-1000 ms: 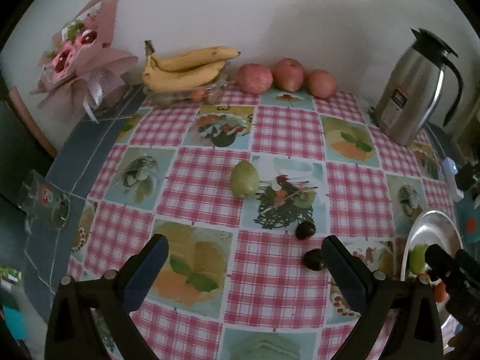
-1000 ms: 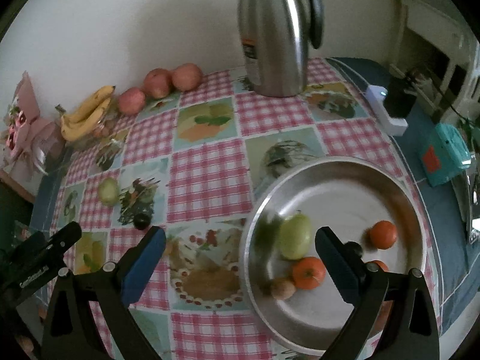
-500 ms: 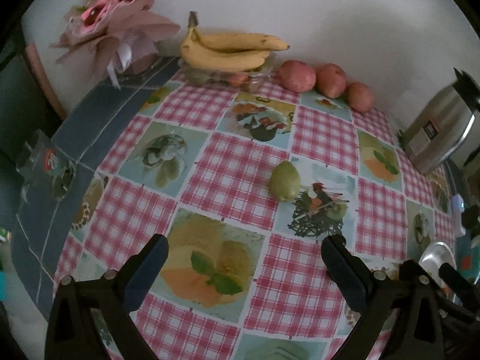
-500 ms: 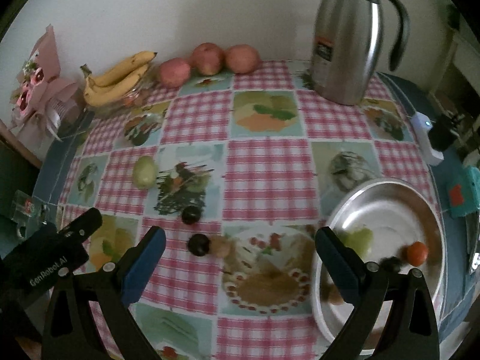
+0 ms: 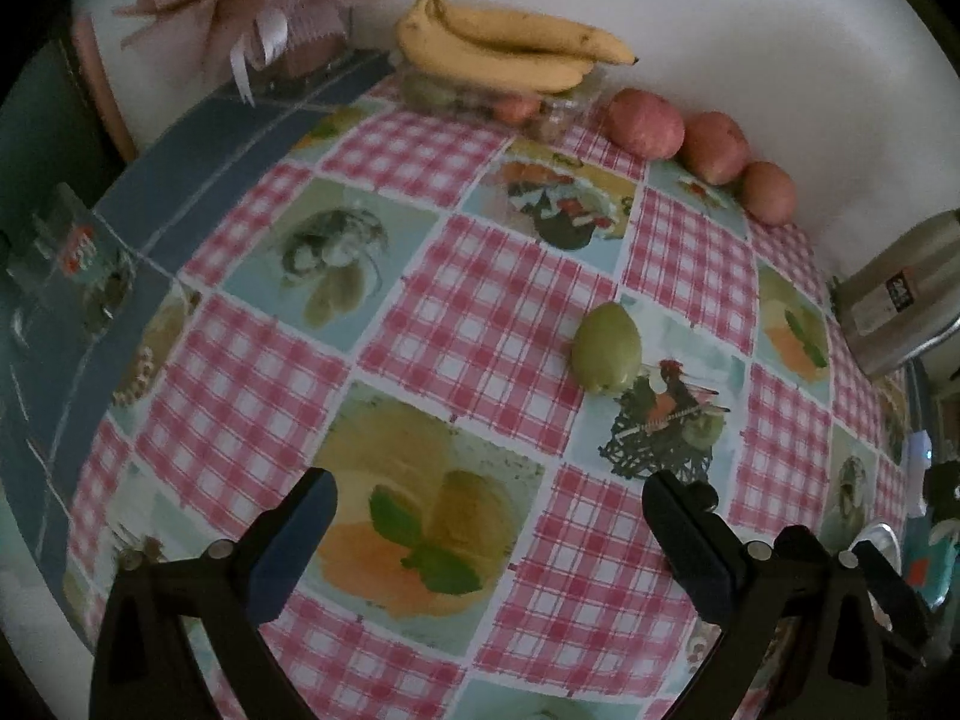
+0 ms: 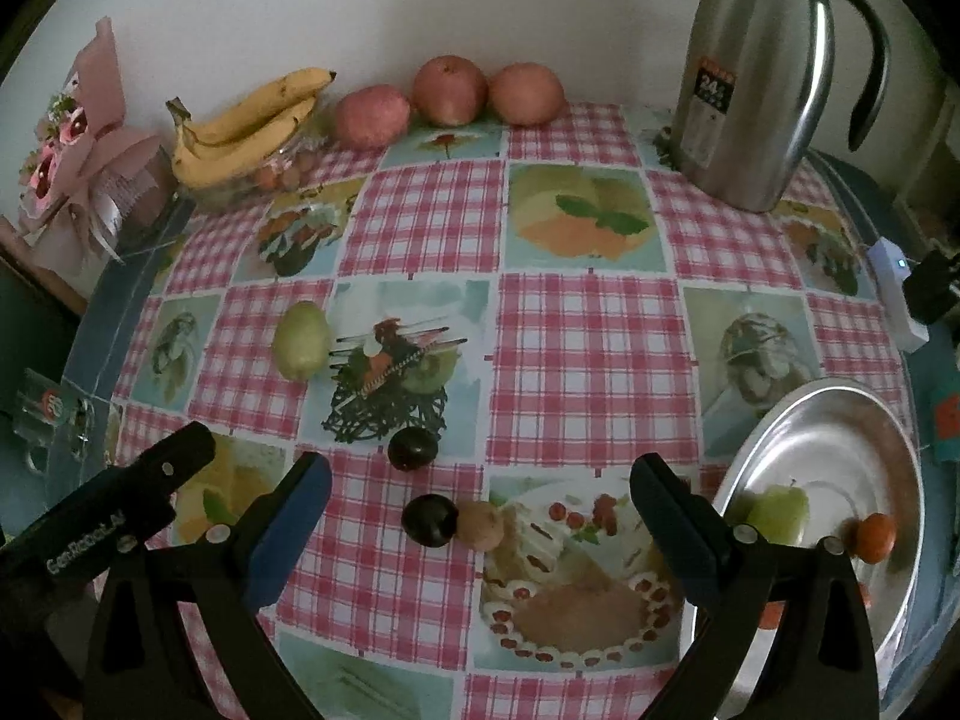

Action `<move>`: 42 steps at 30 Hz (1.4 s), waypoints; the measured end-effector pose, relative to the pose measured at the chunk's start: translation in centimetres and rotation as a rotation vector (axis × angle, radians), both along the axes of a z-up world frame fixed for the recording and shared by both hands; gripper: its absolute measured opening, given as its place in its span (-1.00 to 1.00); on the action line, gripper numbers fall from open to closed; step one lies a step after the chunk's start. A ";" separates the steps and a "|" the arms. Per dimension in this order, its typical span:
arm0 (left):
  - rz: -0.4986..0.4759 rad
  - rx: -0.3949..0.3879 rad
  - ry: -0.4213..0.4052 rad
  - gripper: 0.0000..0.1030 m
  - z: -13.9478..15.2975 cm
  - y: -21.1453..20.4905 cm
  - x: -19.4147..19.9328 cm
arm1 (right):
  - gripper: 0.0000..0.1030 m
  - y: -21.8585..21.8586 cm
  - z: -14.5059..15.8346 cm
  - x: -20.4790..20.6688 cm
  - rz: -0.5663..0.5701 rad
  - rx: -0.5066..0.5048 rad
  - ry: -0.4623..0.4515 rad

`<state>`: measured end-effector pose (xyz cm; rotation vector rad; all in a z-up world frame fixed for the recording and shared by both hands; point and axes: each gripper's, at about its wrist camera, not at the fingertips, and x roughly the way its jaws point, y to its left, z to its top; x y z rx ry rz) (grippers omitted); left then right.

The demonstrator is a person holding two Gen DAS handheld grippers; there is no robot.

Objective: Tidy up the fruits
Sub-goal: 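Grasp a dark plum with the left tool while the right tool reaches for a kiwi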

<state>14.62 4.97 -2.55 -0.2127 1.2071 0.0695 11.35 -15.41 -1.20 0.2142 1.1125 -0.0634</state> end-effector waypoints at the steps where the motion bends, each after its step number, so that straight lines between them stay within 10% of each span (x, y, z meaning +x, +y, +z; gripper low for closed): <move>1: 0.006 -0.015 0.014 1.00 -0.5 -0.1 0.1 | 0.94 0.0 -0.1 0.1 0.005 -0.001 0.001; 14: 0.029 -0.116 0.096 1.00 -3.1 -1.4 -0.2 | 0.90 -1.6 -3.0 -0.3 0.009 0.009 0.062; 30: 0.008 -0.129 0.134 1.00 -4.4 -3.2 -0.8 | 0.00 -1.7 -5.2 -0.8 0.025 0.113 0.119; 42: 0.003 -0.144 0.137 1.00 -4.4 -3.4 -0.8 | -0.30 -1.6 -5.8 -0.8 0.030 0.172 0.140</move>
